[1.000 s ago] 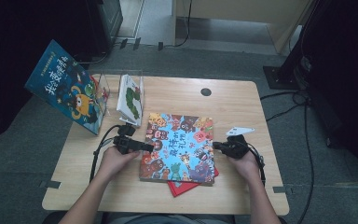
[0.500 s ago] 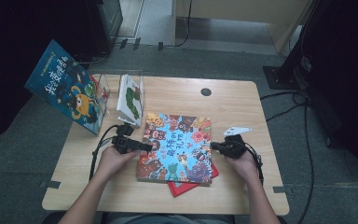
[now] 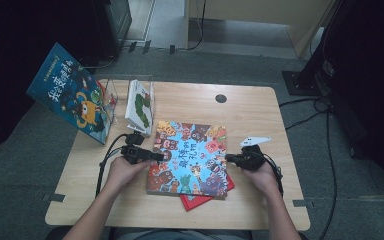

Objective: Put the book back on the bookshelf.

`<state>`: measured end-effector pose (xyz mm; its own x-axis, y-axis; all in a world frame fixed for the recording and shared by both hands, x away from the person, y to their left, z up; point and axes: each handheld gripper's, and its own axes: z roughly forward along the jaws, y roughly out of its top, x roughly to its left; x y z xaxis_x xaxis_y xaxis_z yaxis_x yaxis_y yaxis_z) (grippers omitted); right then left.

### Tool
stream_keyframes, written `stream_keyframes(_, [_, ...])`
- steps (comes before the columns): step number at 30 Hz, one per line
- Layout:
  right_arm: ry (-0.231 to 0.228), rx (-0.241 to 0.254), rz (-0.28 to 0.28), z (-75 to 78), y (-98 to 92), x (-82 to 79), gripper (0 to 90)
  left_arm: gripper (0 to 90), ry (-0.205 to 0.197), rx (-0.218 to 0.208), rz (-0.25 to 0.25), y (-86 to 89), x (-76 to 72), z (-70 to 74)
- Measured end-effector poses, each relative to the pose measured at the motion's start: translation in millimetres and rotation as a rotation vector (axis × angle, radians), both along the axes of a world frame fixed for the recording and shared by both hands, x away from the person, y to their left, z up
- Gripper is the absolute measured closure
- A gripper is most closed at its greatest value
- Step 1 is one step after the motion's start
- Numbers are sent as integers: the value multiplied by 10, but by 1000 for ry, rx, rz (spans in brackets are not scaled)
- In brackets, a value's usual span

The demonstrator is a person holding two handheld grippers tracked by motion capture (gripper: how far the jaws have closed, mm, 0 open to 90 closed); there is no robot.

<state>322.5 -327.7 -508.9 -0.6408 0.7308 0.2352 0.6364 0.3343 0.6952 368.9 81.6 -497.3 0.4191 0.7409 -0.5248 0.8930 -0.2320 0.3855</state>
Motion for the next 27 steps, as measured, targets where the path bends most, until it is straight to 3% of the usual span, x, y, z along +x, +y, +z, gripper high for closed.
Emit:
stream_keyframes(3, [11,14,-3,-5,-5,3,900,506,10,-1,0,23,18,28])
stream_keyframes(7, [13,11,1,-23,-2,11,900,536,18,-111,20,128,35,162])
stream_keyframes(8, [14,12,4,-29,2,13,900,539,20,-117,20,145,40,203])
stream_keyframes(11, [11,27,23,-37,39,11,900,538,22,-69,1,159,47,299])
stream_keyframes(16, [0,27,35,-39,87,14,900,553,51,-75,-8,202,66,417])
stream_keyframes(19, [4,41,39,-49,88,21,900,560,37,-53,-31,179,82,511])
stream_keyframes(23, [17,70,38,-67,77,34,900,576,46,-117,-42,170,114,615])
stream_keyframes(27, [17,89,55,-77,115,38,900,582,44,-102,-55,112,146,709])
